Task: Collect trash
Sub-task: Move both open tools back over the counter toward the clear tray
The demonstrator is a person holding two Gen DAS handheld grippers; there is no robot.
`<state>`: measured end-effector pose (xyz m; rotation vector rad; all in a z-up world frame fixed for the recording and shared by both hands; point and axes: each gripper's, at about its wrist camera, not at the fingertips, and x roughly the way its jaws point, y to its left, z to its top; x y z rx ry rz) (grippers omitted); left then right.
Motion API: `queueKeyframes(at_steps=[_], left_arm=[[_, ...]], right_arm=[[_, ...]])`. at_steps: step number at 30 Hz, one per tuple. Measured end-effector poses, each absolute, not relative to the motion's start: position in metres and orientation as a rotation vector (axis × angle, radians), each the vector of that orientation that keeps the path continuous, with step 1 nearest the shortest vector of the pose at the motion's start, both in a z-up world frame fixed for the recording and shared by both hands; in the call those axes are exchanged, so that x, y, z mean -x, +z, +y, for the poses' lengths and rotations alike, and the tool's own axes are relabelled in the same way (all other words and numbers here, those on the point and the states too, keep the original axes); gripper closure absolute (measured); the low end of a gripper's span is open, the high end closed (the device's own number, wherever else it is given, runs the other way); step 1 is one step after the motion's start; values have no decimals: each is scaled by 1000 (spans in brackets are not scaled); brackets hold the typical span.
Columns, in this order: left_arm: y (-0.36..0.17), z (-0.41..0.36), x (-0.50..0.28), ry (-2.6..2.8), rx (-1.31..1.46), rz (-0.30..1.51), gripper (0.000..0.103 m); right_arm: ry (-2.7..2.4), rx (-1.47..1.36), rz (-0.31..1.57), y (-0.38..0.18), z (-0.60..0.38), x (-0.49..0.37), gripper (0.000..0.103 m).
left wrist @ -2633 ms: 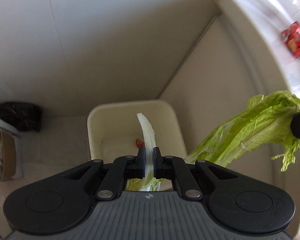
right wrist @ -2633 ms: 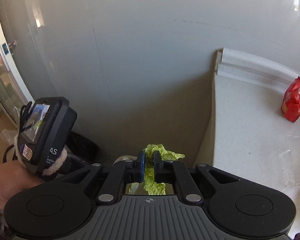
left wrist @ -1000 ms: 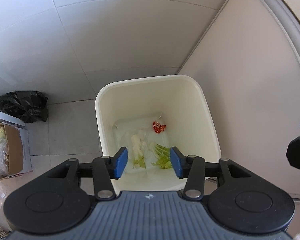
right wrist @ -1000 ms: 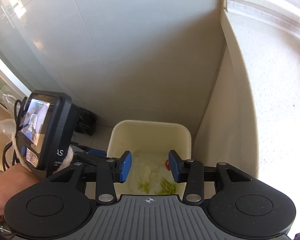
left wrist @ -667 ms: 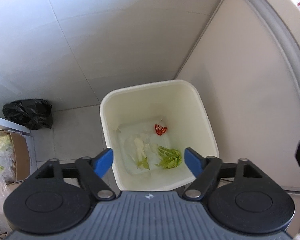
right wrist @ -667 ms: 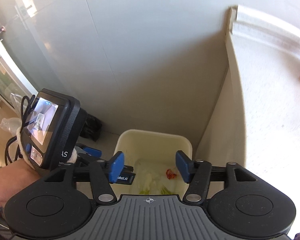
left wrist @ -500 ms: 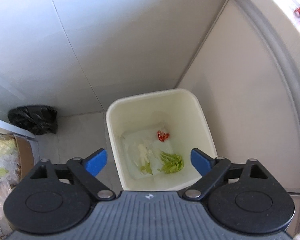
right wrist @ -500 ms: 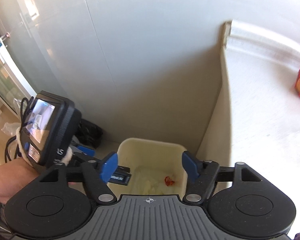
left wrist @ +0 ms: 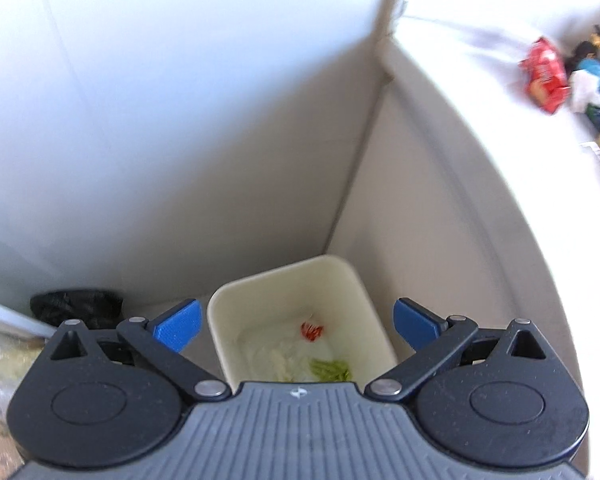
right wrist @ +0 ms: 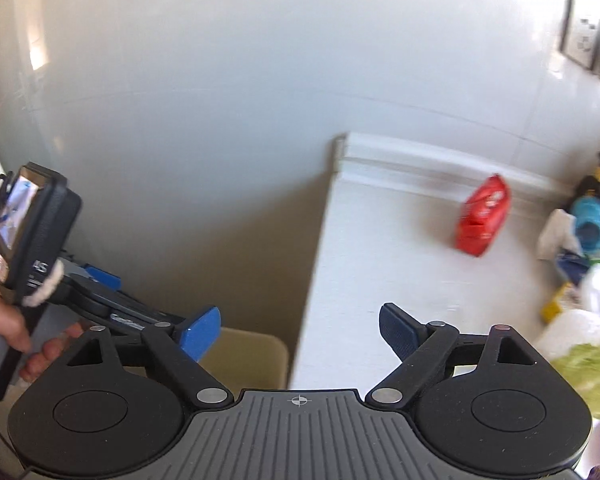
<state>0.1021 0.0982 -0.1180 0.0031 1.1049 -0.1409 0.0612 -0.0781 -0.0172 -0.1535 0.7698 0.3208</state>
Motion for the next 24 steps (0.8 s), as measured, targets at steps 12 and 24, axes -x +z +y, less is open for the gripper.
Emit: queueKeyframes(at_steps=[12,24], left_arm=[[-73,38,-106,-280,-45,984,1],[-65,-46,-102,-294,15,930,1]], right_arm=[[121,207,722,0,-151,-33,13],[-67,246,667,4,-212,-14,12]])
